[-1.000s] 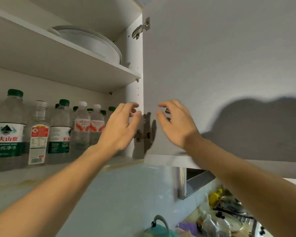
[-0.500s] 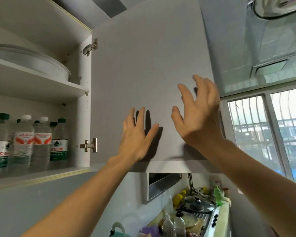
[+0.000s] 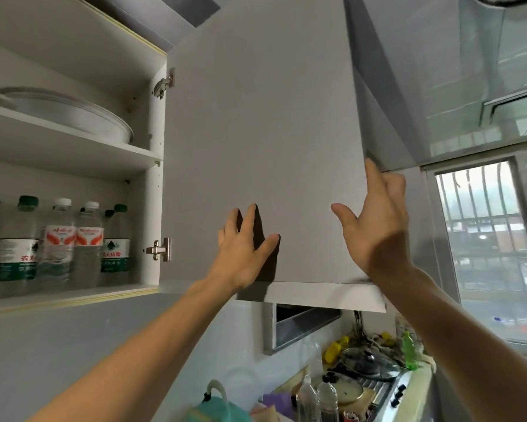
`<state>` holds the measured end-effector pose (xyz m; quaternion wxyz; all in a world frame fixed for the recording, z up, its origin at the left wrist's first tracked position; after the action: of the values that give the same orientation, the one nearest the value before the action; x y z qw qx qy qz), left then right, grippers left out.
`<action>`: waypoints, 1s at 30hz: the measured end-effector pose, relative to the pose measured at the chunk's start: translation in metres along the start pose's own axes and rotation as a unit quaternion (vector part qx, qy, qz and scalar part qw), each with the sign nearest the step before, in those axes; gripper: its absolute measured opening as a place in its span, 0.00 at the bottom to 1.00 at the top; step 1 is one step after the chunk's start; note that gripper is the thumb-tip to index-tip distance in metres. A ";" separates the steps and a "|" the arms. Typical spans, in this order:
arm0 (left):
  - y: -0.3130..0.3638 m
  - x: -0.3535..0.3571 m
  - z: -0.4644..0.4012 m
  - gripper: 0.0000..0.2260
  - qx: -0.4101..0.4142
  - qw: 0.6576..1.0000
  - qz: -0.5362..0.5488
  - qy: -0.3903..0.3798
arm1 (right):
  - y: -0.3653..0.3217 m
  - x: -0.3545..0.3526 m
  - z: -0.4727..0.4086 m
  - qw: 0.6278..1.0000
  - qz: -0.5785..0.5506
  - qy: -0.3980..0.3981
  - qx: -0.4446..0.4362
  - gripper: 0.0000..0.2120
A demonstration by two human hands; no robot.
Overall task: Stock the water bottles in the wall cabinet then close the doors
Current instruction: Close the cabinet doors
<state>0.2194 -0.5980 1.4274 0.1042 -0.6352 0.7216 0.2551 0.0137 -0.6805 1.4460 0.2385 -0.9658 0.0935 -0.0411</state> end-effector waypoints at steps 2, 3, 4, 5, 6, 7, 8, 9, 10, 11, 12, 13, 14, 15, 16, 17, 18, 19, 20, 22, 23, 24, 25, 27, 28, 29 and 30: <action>0.007 -0.007 0.008 0.35 0.002 1.000 0.014 0.009 | -0.005 -0.010 0.004 0.998 -0.051 0.005 -0.025 0.35; 0.011 -0.011 0.012 0.35 0.005 1.000 0.020 0.015 | -0.009 -0.014 0.006 0.996 -0.079 0.007 -0.034 0.34; 0.015 -0.017 0.016 0.34 0.010 0.999 0.028 0.021 | -0.014 -0.018 0.010 0.993 -0.108 0.009 -0.043 0.33; 0.020 -0.023 0.020 0.34 0.016 0.999 0.037 0.028 | -0.020 -0.020 0.014 0.988 -0.144 0.005 -0.049 0.31; 0.024 -0.030 0.025 0.34 0.023 0.998 0.045 0.037 | -0.027 -0.021 0.021 0.979 -0.196 -0.010 -0.051 0.30; 0.028 -0.039 0.029 0.33 0.035 0.997 0.050 0.046 | -0.035 -0.022 0.028 0.963 -0.261 -0.039 -0.050 0.28; 0.032 -0.048 0.035 0.33 0.048 0.996 0.050 0.054 | -0.043 -0.022 0.036 0.942 -0.323 -0.074 -0.051 0.25; 0.037 -0.058 0.041 0.33 0.063 0.995 0.051 0.060 | -0.051 -0.020 0.044 0.921 -0.371 -0.105 -0.056 0.23; 0.041 -0.069 0.048 0.33 0.074 0.994 0.054 0.062 | -0.060 -0.018 0.051 0.902 -0.406 -0.130 -0.059 0.22; 0.045 -0.081 0.055 0.33 0.081 0.993 0.060 0.060 | -0.067 -0.014 0.058 0.883 -0.438 -0.155 -0.059 0.22; 0.047 -0.093 0.061 0.33 0.085 0.992 0.072 0.057 | -0.076 -0.009 0.064 0.860 -0.473 -0.181 -0.058 0.22; 0.050 -0.106 0.068 0.32 0.086 0.991 0.088 0.056 | -0.085 -0.004 0.071 0.832 -0.510 -0.209 -0.062 0.22; 0.052 -0.120 0.075 0.31 0.087 0.989 0.105 0.055 | -0.095 0.003 0.078 0.803 -0.542 -0.239 -0.073 0.21; 0.053 -0.134 0.083 0.29 0.089 0.988 0.119 0.050 | -0.106 0.012 0.086 0.775 -0.566 -0.268 -0.083 0.19; 0.055 -0.148 0.091 0.25 0.094 0.987 0.122 0.043 | -0.117 0.023 0.095 0.754 -0.582 -0.292 -0.085 0.18; 0.056 -0.161 0.100 0.22 0.099 0.988 0.114 0.038 | -0.128 0.035 0.103 0.742 -0.590 -0.306 -0.080 0.18; 0.056 -0.174 0.109 0.18 0.095 0.989 0.106 0.041 | -0.139 0.046 0.112 0.738 -0.594 -0.311 -0.073 0.19; 0.056 -0.189 0.118 0.16 0.081 0.990 0.100 0.054 | -0.150 0.058 0.120 0.739 -0.595 -0.309 -0.067 0.21; 0.055 -0.203 0.128 0.15 0.058 0.991 0.101 0.068 | -0.161 0.070 0.128 0.742 -0.593 -0.307 -0.065 0.22; 0.050 -0.230 0.143 0.21 0.003 0.990 0.114 0.088 | -0.183 0.090 0.143 0.759 -0.574 -0.299 -0.076 0.23; 0.047 -0.244 0.151 0.25 -0.030 0.985 0.136 0.099 | -0.195 0.099 0.150 0.772 -0.558 -0.290 -0.087 0.24; 0.045 -0.257 0.157 0.27 -0.054 0.979 0.160 0.113 | -0.205 0.108 0.157 0.786 -0.542 -0.281 -0.100 0.25; 0.044 -0.270 0.162 0.28 -0.062 0.975 0.172 0.127 | -0.217 0.115 0.165 0.797 -0.526 -0.276 -0.110 0.27; 0.039 -0.294 0.171 0.26 -0.046 0.975 0.160 0.148 | -0.238 0.128 0.179 0.812 -0.500 -0.273 -0.123 0.28; 0.036 -0.305 0.176 0.24 -0.027 0.979 0.133 0.155 | -0.248 0.136 0.186 0.819 -0.490 -0.270 -0.128 0.28; 0.031 -0.315 0.181 0.22 -0.005 0.982 0.097 0.165 | -0.258 0.144 0.192 0.825 -0.482 -0.264 -0.131 0.27; 0.025 -0.324 0.184 0.22 0.015 0.983 0.060 0.172 | -0.267 0.152 0.198 0.830 -0.476 -0.257 -0.136 0.27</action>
<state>0.2186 -0.2248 1.4312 -0.0273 -0.6237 0.7691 0.1367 0.2297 -0.3893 1.4010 0.0709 -0.8891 -0.4378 0.1132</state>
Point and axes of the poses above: each hand's wrist, its own z-axis away from the middle knuckle, its own x-axis out of the palm, y = z × x, the point moved 2 cm from there along -z, towards the middle knuckle, and after that the axes turned 9 degrees about x, right-handed, at the moved point
